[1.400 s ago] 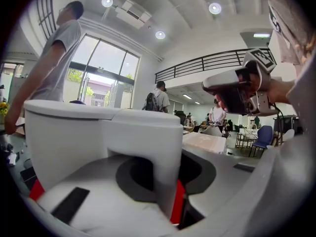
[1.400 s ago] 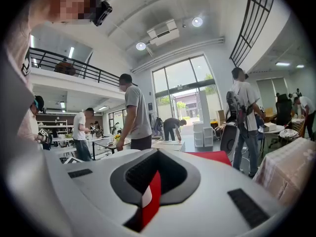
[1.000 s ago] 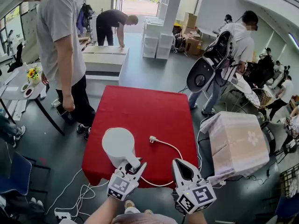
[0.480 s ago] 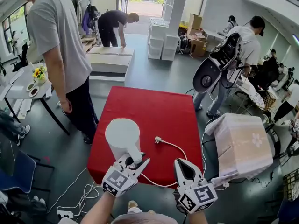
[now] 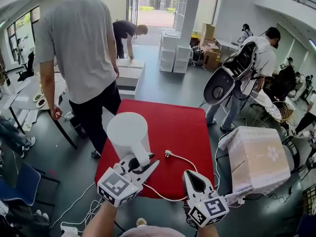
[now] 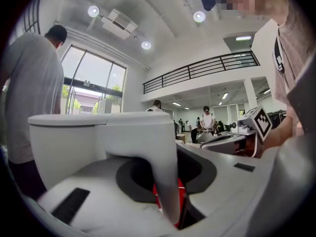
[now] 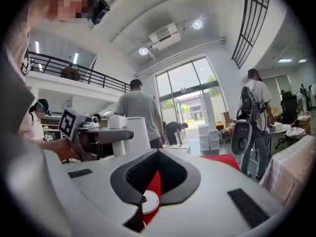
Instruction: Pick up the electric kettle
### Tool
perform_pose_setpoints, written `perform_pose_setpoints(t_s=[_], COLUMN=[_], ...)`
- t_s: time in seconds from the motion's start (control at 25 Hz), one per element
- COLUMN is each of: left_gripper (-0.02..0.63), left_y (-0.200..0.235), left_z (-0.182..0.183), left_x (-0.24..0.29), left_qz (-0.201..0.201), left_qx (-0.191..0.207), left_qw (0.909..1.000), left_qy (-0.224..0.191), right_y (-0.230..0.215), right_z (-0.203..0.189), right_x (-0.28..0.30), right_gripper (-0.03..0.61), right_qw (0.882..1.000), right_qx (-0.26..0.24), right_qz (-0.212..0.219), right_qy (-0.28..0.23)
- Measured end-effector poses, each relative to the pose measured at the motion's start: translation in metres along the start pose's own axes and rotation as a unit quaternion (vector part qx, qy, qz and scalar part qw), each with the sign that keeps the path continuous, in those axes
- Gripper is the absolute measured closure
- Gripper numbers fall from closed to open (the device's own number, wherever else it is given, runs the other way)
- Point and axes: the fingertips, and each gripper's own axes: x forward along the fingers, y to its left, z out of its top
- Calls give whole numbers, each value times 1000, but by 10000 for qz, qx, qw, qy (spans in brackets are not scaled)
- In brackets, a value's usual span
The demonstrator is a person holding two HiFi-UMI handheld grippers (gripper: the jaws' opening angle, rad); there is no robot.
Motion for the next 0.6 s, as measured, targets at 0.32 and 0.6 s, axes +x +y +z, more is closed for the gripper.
perform_pose_setpoints(t_s=[0.32, 0.6], left_gripper=[528, 528], left_y=[-31, -72], left_z=[6, 18], left_x=[-14, -38], left_qz=[-18, 129], left_qx=[-210, -243], left_qw=[9998, 9996], left_qy=[-13, -15], right_y=[5, 20], right_z=[3, 3], right_x=[-21, -48], right_gripper=[574, 574], right_qw=[9997, 9985], right_qx=[7, 6], right_qz=[197, 542], right_qy=[-115, -91])
